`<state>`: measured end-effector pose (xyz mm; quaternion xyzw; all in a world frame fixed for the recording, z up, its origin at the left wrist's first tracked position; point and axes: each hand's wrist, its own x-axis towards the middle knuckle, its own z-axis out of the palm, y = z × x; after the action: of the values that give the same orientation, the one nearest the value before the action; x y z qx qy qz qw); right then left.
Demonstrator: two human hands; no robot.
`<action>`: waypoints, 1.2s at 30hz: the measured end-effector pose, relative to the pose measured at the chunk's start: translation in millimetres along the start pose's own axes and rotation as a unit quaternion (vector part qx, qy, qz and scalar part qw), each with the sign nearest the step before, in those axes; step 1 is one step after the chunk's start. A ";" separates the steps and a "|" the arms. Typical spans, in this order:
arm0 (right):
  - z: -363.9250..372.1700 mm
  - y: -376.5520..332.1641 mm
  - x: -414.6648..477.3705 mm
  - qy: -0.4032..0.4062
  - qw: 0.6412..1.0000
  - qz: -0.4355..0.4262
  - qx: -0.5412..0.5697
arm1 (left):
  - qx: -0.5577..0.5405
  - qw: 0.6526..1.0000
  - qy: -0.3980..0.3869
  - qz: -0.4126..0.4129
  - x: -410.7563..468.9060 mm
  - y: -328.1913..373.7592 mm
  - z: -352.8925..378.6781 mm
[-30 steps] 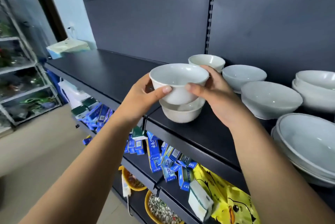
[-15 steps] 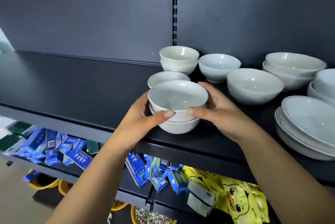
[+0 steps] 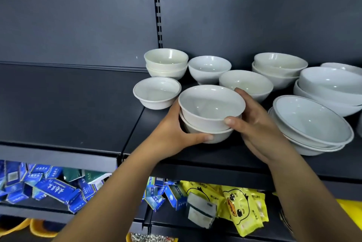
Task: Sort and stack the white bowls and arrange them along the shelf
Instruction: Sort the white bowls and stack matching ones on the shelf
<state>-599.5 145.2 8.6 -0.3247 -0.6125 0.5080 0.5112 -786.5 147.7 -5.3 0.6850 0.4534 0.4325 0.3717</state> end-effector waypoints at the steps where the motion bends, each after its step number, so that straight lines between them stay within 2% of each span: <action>1: -1.0 0.5 0.0 0.009 1.000 -0.001 -0.004 | -0.003 1.000 -0.004 0.001 2.4 0.7 2.1; 5: -1.4 3.4 2.1 0.046 0.999 -0.005 -0.025 | -0.015 1.000 -0.018 -0.001 4.2 -0.4 4.1; 7: -0.6 5.2 2.5 0.059 0.998 -0.011 -0.027 | 0.020 1.000 -0.021 0.003 -0.5 0.3 -1.8; 8: 0.2 5.6 1.7 0.064 0.998 -0.010 -0.028 | 0.055 0.998 0.002 0.007 -3.3 2.4 -6.9; 11: 2.7 3.9 -0.9 0.087 0.994 -0.012 -0.071 | 0.097 0.975 0.199 -0.002 -8.1 5.2 -33.3; 13: 5.5 3.4 -1.6 0.108 0.989 -0.021 -0.101 | 0.145 0.954 0.264 0.002 -3.3 -1.5 -52.0; 17: 13.3 8.4 -0.9 0.169 0.976 -0.024 -0.136 | 0.263 0.941 0.203 -0.057 15.6 -22.9 -70.8; 23: 20.7 10.4 6.0 0.222 0.938 -0.051 -0.260 | 0.268 0.941 0.189 -0.087 17.7 -28.7 -76.9; 29: 30.1 9.5 16.7 0.242 0.914 -0.068 -0.318 | 0.242 0.949 0.196 -0.045 -8.9 -26.9 -87.4; 33: 38.8 12.5 24.7 0.254 0.909 -0.064 -0.325 | 0.179 0.967 0.182 -0.018 -23.8 -28.8 -90.8; 36: 43.5 14.9 33.4 0.260 0.904 -0.064 -0.335 | 0.141 0.975 0.172 -0.027 -29.3 -31.0 -90.5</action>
<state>-651.8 167.3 6.0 -0.5572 -0.6115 0.1371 0.5448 -886.2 140.5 -9.1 0.6336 0.5851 0.4652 0.1994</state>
